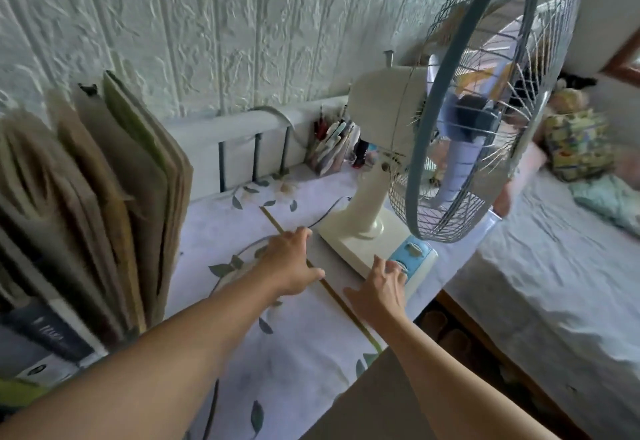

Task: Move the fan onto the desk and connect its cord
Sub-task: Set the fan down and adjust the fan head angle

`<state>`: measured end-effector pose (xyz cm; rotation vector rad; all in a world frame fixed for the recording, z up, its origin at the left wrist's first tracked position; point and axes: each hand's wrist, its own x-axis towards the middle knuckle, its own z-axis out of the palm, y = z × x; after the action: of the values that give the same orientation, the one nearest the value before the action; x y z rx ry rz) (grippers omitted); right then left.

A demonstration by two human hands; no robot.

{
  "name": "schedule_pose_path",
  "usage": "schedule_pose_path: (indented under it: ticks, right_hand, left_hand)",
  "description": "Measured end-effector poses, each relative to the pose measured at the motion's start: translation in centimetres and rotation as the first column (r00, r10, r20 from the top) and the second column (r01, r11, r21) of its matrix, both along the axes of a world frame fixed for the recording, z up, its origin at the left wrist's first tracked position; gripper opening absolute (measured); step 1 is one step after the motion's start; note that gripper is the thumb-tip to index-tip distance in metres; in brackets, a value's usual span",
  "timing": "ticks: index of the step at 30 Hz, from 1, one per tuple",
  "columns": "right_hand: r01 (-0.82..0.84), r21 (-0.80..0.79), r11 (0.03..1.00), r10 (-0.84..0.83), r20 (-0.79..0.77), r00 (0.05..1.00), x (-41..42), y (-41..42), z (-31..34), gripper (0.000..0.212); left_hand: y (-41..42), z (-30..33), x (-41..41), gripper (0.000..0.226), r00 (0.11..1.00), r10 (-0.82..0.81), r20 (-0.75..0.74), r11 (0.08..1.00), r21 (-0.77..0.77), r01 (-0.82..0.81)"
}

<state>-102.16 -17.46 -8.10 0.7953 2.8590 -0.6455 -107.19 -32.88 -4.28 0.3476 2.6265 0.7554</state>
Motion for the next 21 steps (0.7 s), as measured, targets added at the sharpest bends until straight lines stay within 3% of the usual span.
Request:
schedule_pose_path:
  ticks: [6, 11, 17, 21]
  right_hand:
    - [0.044, 0.074, 0.996, -0.046, 0.026, 0.999, -2.2, 1.4, -1.8, 0.087]
    - [0.065, 0.146, 0.987, -0.073, 0.052, 0.996, -3.6, 2.2, -3.3, 0.085]
    - [0.179, 0.218, 0.959, -0.185, 0.004, 0.983, -4.6, 2.7, -4.8, 0.074]
    - [0.176, 0.249, 0.952, -0.188, 0.025, 0.982, -5.3, 2.8, -5.0, 0.062]
  left_hand:
    - [3.4, -0.6, -5.0, 0.077, 0.995, -0.098, 0.0, 0.972, 0.213, 0.096]
    - [6.5, -0.6, -8.6, 0.074, 0.992, -0.125, 0.019, 0.894, 0.436, 0.104]
    - [9.4, 1.5, -11.7, 0.066, 0.978, -0.17, -0.119, 0.833, 0.514, 0.207]
    - [11.0, 2.6, -13.0, 0.058, 0.979, -0.187, -0.079, 0.808, 0.554, 0.199]
